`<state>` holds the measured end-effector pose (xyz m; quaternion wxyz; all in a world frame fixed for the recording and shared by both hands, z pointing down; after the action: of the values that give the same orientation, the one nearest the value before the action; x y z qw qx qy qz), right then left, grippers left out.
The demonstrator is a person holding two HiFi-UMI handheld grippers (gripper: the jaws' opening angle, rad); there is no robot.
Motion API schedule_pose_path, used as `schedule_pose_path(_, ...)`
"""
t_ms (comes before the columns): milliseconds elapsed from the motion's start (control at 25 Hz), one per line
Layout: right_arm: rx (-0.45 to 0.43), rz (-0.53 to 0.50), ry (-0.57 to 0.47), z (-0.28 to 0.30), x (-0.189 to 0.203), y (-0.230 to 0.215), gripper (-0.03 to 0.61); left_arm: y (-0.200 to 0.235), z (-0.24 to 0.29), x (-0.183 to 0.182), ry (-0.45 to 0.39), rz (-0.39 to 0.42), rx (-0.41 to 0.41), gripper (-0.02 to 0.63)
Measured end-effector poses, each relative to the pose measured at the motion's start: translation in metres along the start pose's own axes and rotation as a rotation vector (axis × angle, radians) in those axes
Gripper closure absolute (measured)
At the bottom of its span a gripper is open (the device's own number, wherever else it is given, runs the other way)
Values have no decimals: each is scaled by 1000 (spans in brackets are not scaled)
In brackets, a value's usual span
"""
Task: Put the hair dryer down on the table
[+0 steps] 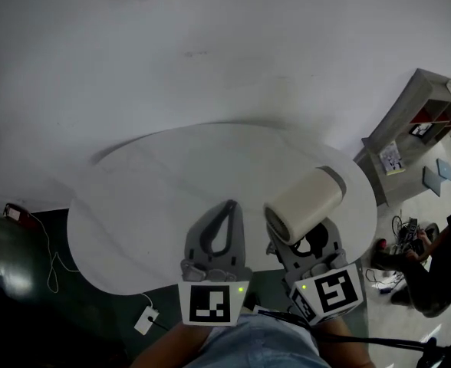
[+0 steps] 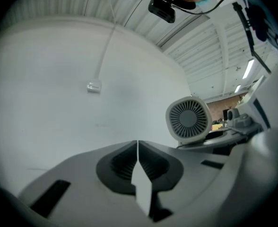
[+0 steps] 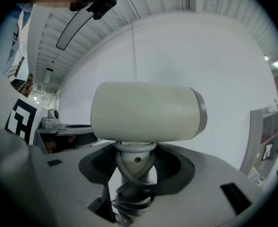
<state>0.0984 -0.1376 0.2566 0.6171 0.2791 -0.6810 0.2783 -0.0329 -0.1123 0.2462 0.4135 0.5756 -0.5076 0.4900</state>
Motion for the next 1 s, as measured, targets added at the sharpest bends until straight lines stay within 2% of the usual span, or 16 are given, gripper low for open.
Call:
schedule_pose_path(280, 47, 12, 68, 46, 26, -28, 358, 19, 54, 25, 43, 6, 62, 601)
schedule_pose_path(680, 92, 34, 209, 105, 85, -49, 357, 63, 101, 82, 150, -64, 93, 601)
schedule_pose_path(1000, 116, 57, 311, 128, 125, -56, 357, 77, 117, 121, 252, -92, 136, 601)
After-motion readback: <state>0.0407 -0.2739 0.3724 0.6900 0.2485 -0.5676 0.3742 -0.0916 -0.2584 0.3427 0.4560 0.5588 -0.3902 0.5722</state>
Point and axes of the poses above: the fingertips, and each gripper's own axes: z forward along the fingers, y to its left, x out of its underside, the point moved 6 cm from there along -z, backward along the fingers, and after that the axes turned 13 degrees about -y, right-handed, at the moved point
